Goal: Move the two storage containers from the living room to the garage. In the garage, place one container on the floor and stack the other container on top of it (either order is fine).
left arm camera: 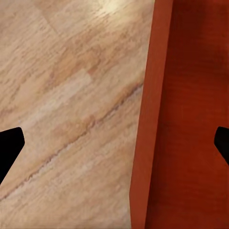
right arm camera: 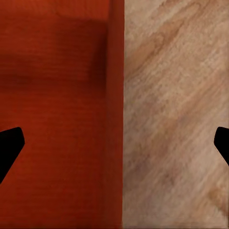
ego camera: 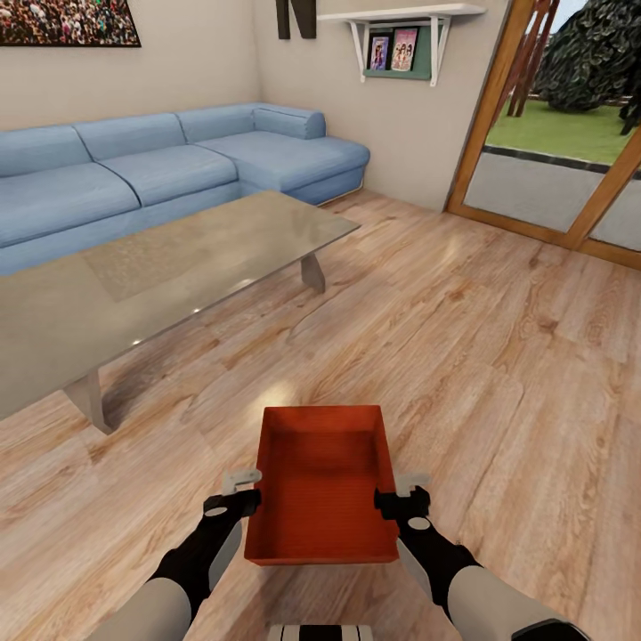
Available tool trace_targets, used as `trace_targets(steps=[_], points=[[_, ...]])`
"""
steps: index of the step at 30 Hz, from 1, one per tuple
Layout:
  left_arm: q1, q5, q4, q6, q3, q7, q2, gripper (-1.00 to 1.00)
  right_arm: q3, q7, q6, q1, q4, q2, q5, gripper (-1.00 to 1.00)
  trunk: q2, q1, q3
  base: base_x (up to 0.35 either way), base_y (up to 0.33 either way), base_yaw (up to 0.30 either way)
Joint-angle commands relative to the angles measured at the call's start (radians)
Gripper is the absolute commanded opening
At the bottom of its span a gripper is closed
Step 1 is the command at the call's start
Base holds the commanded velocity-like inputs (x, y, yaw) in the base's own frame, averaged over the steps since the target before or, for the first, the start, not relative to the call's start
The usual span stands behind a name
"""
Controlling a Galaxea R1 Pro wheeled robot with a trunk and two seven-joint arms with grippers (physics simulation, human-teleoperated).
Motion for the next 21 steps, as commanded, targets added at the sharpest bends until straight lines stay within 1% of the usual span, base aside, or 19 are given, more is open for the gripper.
trace_targets(steps=[1, 5, 15, 21], points=[[0.000, 0.010, -0.001, 0.005, -0.003, 0.006, 0.000, 1.00, 0.007, -0.004, -0.003, -0.001, 0.012, 0.000, -0.003, 1.00, 0.000, 0.000, -0.001, 0.000, 0.000, 0.000], [0.001, 0.009, 0.002, 0.006, -0.004, 0.005, -0.001, 1.00, 0.009, -0.002, -0.003, -0.001, 0.026, -0.002, 0.001, 1.00, 0.000, 0.000, -0.001, 0.000, 0.000, 0.000], [0.001, 0.006, 0.006, 0.011, -0.005, 0.005, -0.005, 1.00, 0.009, -0.001, -0.004, -0.001, 0.033, -0.001, -0.013, 1.00, 0.000, 0.000, -0.001, 0.000, 0.000, 0.000], [0.000, 0.005, 0.043, 0.012, -0.003, 0.004, -0.006, 1.00, 0.008, -0.002, -0.022, -0.001, 0.035, -0.003, -0.015, 1.00, 0.000, 0.000, -0.001, 0.000, 0.000, 0.000]])
